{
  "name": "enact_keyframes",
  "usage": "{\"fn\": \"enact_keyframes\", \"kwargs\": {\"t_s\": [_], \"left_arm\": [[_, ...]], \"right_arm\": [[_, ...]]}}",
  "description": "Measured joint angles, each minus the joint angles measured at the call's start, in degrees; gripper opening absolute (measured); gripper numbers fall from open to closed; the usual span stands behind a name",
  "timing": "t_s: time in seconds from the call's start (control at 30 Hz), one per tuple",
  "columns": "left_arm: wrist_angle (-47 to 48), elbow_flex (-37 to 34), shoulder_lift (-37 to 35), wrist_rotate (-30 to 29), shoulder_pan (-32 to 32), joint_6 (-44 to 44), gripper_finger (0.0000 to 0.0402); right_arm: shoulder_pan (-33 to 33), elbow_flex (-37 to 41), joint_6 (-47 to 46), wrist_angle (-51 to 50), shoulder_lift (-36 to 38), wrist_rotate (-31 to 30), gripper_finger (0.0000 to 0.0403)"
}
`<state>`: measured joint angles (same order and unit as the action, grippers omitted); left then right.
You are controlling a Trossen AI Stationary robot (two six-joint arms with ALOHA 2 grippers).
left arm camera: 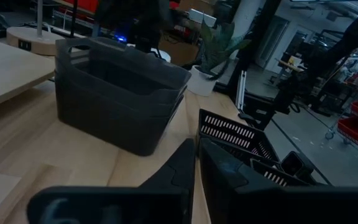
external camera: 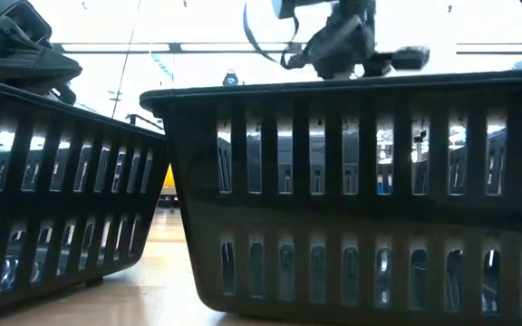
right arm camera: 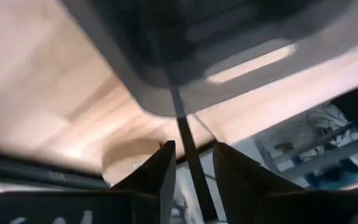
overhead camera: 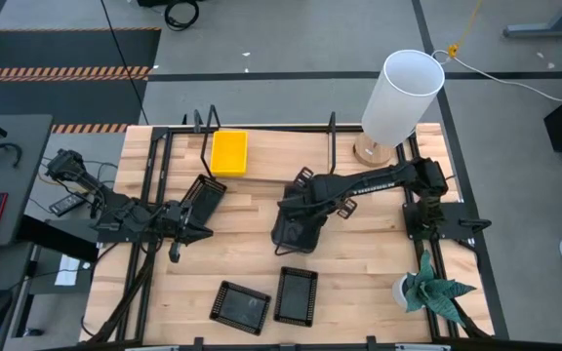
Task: Stack baskets on shelf by color
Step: Put the stack of light black bins on the shelf
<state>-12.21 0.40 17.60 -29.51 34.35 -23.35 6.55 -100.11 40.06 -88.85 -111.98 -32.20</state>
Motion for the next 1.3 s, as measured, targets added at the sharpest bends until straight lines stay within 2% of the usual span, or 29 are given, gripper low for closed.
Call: {"fn": "enact_keyframes", "kwargs": {"t_s": [0.1, 0.3, 0.43, 0.63, 0.73, 0.8, 0.9, 0.97, 1.17, 1.3], "left_arm": [[0.0, 0.0, 0.0, 0.0, 0.0, 0.0, 0.0029], [-0.1, 0.0, 0.0, -0.1, 0.0, -0.1, 0.004], [-0.1, 0.0, 0.0, -0.3, 0.2, -1.2, 0.0045], [0.8, 0.0, 0.2, 0.4, 3.1, -1.7, 0.0043], [2.6, 0.0, 0.4, 3.9, 4.9, -1.1, 0.0041], [4.2, 0.0, 0.4, 6.2, 6.0, -0.5, 0.0041], [4.9, 0.0, 0.4, 6.5, 7.2, -0.3, 0.004], [4.8, 0.0, 0.4, 4.3, 7.3, 0.0, 0.004], [4.8, 0.0, 0.4, -8.6, 7.3, -0.3, 0.0039], [4.8, 0.0, 0.4, -10.5, 7.3, 0.0, 0.004]], "right_arm": [[1.5, -3.9, -8.5, 1.1, 0.4, 6.9, 0.0114], [3.2, -11.2, -38.0, 11.0, 0.4, 17.8, 0.0114], [4.3, -11.3, -55.6, 18.0, 0.5, 23.4, 0.0115], [7.4, -5.0, -62.7, 25.7, 0.3, 25.8, 0.0122], [8.2, -3.4, -65.5, 28.4, 0.3, 26.1, 0.013], [8.5, -2.4, -65.9, 29.2, 0.3, 25.8, 0.0137], [9.0, -1.3, -65.9, 31.7, 0.4, 23.6, 0.0146], [9.0, 0.0, -65.6, 33.5, 0.4, 23.1, 0.0152], [9.1, 3.3, -64.8, 38.9, -0.3, 22.8, 0.0163], [9.1, 6.5, -64.1, 42.5, -1.2, 22.6, 0.0164]]}}
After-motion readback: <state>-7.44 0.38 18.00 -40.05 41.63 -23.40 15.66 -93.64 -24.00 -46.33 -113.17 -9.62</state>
